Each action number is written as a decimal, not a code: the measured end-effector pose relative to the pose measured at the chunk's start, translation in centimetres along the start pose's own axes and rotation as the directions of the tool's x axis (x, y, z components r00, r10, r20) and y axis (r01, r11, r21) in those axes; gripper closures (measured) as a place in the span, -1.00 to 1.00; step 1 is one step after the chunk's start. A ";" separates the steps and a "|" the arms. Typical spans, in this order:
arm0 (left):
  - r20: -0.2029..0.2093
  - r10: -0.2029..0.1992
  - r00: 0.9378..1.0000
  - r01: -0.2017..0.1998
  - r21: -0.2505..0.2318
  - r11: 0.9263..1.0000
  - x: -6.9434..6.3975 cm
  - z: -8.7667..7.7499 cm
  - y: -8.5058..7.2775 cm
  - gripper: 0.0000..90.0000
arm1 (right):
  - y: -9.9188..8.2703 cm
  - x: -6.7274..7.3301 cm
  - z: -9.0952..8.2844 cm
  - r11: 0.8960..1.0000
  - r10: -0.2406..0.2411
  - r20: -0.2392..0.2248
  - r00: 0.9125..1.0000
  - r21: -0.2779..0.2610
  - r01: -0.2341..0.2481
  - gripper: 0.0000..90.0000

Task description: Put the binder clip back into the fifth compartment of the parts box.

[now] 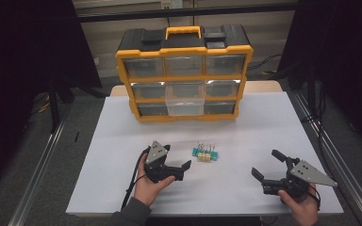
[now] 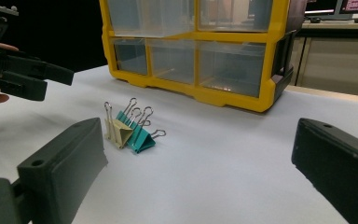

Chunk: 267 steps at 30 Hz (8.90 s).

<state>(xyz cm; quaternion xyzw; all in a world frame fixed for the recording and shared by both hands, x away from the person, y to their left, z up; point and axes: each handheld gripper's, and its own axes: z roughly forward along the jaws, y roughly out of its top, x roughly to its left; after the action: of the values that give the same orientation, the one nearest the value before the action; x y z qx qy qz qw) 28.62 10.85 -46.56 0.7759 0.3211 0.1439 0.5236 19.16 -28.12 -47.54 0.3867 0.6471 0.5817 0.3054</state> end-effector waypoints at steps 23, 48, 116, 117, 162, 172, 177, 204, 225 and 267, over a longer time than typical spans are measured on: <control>-0.024 -0.007 1.000 0.010 0.111 0.994 -2.6 4.4 0.6 -0.80 | 0.0 0.0 0.0 1.000 0.002 -0.001 1.000 -0.002 -0.002 -0.95; -0.060 0.011 0.998 0.003 0.217 0.976 -4.3 7.3 1.0 -0.26 | 0.0 -0.1 -0.1 1.000 -0.003 -0.002 1.000 -0.007 0.003 -0.95; -0.027 -0.046 0.999 0.050 0.158 0.986 -3.2 5.2 1.7 0.11 | 0.1 -0.1 -0.2 1.000 -0.013 -0.014 1.000 -0.009 0.013 -0.95; -0.032 -0.043 0.999 0.047 0.143 0.989 -3.2 5.1 1.7 0.11 | 0.1 -0.1 -0.2 1.000 -0.013 -0.014 1.000 -0.009 0.013 -0.95; 0.012 -0.057 0.998 0.059 -0.140 0.988 -1.6 0.0 12.3 0.11 | 0.1 0.0 -0.1 1.000 -0.013 -0.020 1.000 -0.013 0.013 -0.95; -0.004 -0.049 0.999 0.048 -0.154 0.987 -1.1 -0.3 13.9 0.11 | 0.1 0.0 0.0 1.000 -0.012 -0.020 1.000 -0.013 0.012 -0.95; -0.020 -0.041 0.999 0.037 -0.176 0.984 -0.8 -0.4 14.8 0.11 | 0.1 0.0 0.0 1.000 -0.012 -0.023 1.000 -0.012 0.012 -0.95; -0.129 -0.084 0.988 0.058 -0.198 0.978 2.2 1.0 17.7 0.11 | 0.1 -0.1 -0.2 1.000 -0.014 -0.027 1.000 -0.010 0.013 -0.95; -0.189 -0.093 0.978 0.058 -0.182 0.982 3.8 3.0 17.2 -0.30 | 0.1 -0.2 -0.2 1.000 -0.011 -0.025 1.000 -0.014 0.010 -0.95; -0.049 -0.051 0.997 0.040 -0.205 0.978 -0.1 -0.7 12.0 -0.80 | 0.1 -0.1 -0.1 1.000 -0.015 -0.027 1.000 -0.011 0.015 -0.95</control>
<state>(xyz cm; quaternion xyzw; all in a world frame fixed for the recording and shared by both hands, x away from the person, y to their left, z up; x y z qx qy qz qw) 32.33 8.32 -35.47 0.7066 0.3364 0.1850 0.5944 19.10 -28.22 -47.46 0.3722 0.6510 0.5880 0.3030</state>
